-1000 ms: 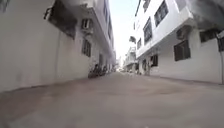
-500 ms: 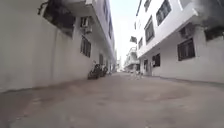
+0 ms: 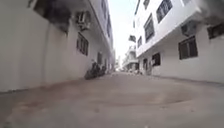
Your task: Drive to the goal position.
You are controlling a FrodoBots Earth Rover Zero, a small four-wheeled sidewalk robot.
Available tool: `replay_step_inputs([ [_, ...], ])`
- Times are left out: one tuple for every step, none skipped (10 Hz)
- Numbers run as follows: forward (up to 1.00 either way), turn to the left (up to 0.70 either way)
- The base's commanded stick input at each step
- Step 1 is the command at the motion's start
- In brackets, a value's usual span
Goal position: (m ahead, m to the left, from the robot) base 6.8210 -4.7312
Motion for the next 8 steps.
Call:
replay_step_inputs([
  [0.70,-0.35],
  [0.70,-0.35],
  [0.70,-0.35],
  [0.70,-0.35],
  [0.70,-0.35],
  [0.70,-0.35],
  [0.70,-0.35],
  [0.70,-0.35],
])
